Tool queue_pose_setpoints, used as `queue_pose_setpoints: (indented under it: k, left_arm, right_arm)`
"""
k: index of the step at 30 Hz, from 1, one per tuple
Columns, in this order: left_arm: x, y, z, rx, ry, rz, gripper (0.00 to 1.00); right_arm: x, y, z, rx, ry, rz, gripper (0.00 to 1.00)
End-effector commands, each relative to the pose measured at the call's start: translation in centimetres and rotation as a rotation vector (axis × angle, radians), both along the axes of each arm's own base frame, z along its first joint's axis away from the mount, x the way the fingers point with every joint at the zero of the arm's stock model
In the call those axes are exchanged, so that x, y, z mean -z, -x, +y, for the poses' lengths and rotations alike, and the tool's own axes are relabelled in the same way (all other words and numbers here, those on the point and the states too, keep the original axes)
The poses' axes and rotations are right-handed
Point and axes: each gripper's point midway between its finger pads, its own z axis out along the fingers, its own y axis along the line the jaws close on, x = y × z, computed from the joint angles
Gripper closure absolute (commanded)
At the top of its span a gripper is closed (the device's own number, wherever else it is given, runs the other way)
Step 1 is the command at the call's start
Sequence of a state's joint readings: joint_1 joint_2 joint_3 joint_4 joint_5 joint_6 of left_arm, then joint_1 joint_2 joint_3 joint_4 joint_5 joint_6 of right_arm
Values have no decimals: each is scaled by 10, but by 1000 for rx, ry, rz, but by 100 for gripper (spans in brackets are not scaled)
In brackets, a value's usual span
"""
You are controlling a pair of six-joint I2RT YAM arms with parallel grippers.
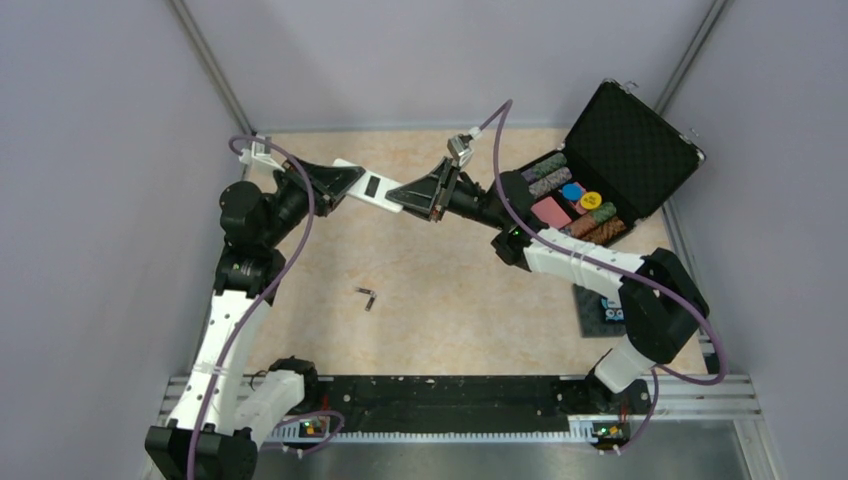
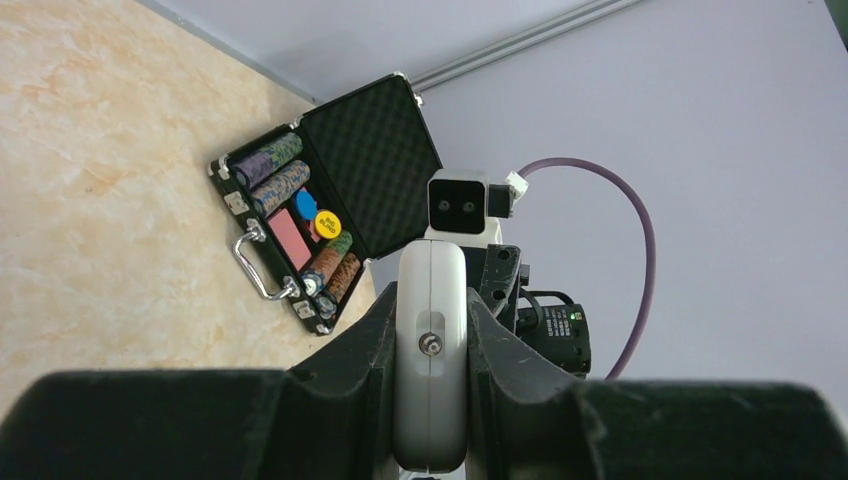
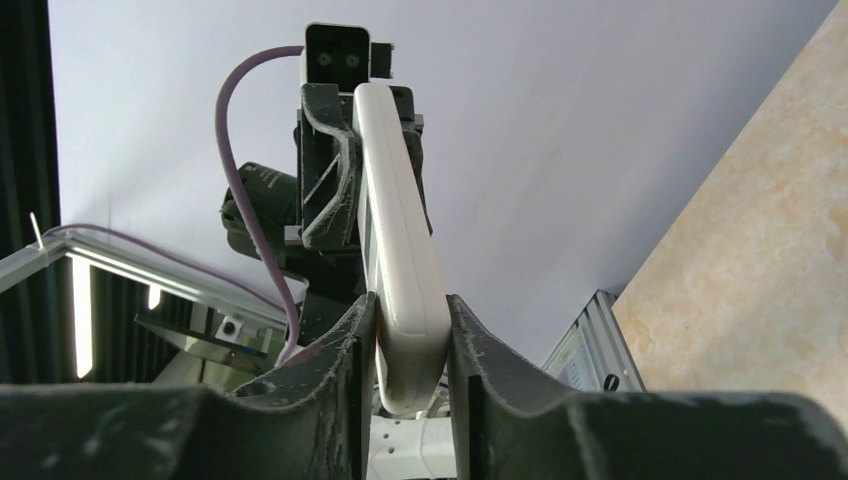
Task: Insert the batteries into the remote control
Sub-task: Remove the battery cover from the remote control.
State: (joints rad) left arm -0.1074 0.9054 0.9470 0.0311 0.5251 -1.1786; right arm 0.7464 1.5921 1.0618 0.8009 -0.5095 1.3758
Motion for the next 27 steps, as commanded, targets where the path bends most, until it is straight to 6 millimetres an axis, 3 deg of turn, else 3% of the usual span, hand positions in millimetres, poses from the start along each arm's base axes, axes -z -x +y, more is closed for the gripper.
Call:
queue_pose_setpoints:
  k: [1, 7, 12, 16, 20, 27]
  left_arm:
    - [-44, 21, -6, 58, 57, -127, 100]
    - [-45, 9, -4, 35, -6, -115, 100]
    - [-48, 4, -2, 27, -48, -124, 100]
    - [-41, -1, -1, 15, -49, -107, 100]
    - [-35, -3, -4, 34, -34, -101, 100]
    - [-3, -11, -2, 29, -155, -113, 100]
  right_arm:
    - [13, -6, -2, 45, 21, 22, 74]
    - [46, 6, -11, 20, 77, 43, 79]
    - [62, 10, -25, 26, 70, 67, 83]
    - [62, 11, -26, 23, 69, 58, 82]
    - [55, 8, -23, 19, 46, 61, 73]
    - [45, -10, -13, 41, 64, 132, 61]
